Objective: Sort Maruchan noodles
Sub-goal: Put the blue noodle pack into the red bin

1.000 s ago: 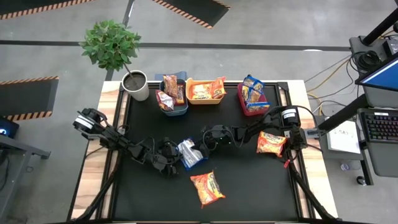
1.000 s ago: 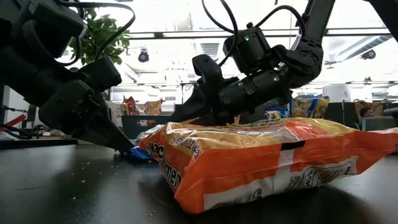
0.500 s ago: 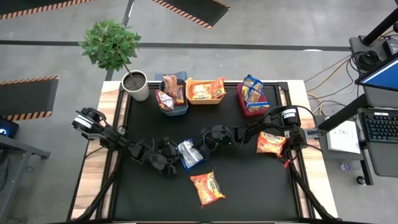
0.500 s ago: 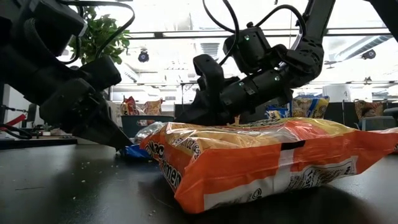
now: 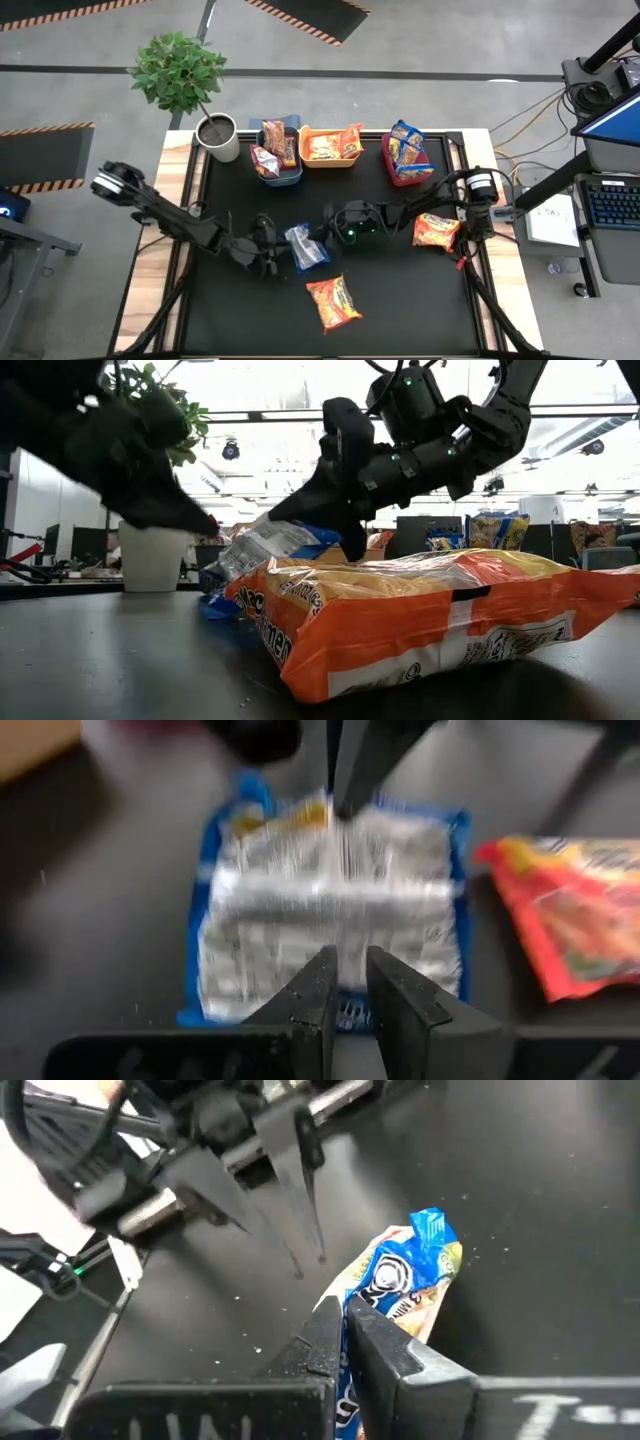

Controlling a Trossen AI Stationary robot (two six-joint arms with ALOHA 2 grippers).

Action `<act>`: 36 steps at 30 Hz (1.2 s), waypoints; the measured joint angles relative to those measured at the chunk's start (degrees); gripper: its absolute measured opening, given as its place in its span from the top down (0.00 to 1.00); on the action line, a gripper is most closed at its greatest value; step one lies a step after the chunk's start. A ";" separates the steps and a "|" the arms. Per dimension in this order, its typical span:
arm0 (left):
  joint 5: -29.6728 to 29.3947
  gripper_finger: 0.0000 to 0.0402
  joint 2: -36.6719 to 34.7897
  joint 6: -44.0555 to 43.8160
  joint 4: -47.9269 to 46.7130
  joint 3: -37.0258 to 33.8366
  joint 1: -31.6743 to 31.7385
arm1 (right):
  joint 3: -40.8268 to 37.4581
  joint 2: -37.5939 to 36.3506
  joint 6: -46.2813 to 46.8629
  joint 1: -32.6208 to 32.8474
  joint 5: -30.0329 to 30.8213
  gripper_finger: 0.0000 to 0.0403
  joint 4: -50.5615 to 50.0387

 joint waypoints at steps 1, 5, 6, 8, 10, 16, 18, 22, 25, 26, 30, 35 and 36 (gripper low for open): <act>0.00 0.89 -1.28 1.21 0.01 0.00 0.00 | 0.00 -0.02 -0.06 0.15 0.04 0.98 0.01; -2.22 0.83 -5.28 5.49 0.19 0.00 -0.04 | 0.00 -0.02 -0.40 0.50 0.42 0.98 -0.17; -3.67 0.82 -5.99 6.21 0.27 0.00 -0.02 | 0.00 -0.02 -0.84 0.58 0.46 0.98 -0.03; -6.40 0.78 -6.84 6.87 0.25 -0.06 -0.02 | 0.00 -0.02 -1.68 0.69 0.63 0.98 0.06; -7.92 0.73 -7.19 6.69 0.17 -0.19 0.05 | 0.01 -0.02 -2.41 0.79 0.65 0.98 0.57; -14.03 0.59 -5.60 3.98 -0.03 -0.43 1.69 | 1.40 -0.02 -5.03 1.50 0.90 0.98 0.20; -13.85 0.56 -4.26 4.94 0.81 -0.46 1.75 | 2.18 -0.02 -6.20 1.84 0.92 0.98 -0.43; -10.59 0.54 -2.85 7.44 1.91 -0.47 1.89 | 4.47 -0.04 -7.94 2.36 1.80 0.98 -5.49; -4.24 0.53 -2.82 10.09 1.86 -1.04 2.14 | 6.47 -0.04 -10.03 2.75 2.17 0.98 -9.89; -1.31 0.53 -3.00 10.67 1.79 -1.35 2.15 | 7.08 -0.04 -10.45 2.77 2.21 0.98 -11.57; 7.58 0.53 -3.31 9.52 0.34 -1.68 2.08 | 9.57 -0.23 -9.78 2.88 2.35 0.98 -21.81; 11.64 0.55 -3.31 2.85 -1.87 -1.73 1.51 | 15.31 -0.34 -6.46 2.75 2.91 0.98 -40.65; 11.78 0.57 -3.10 2.44 -1.81 -1.73 1.20 | 16.52 -0.34 -6.16 2.75 3.23 0.98 -43.77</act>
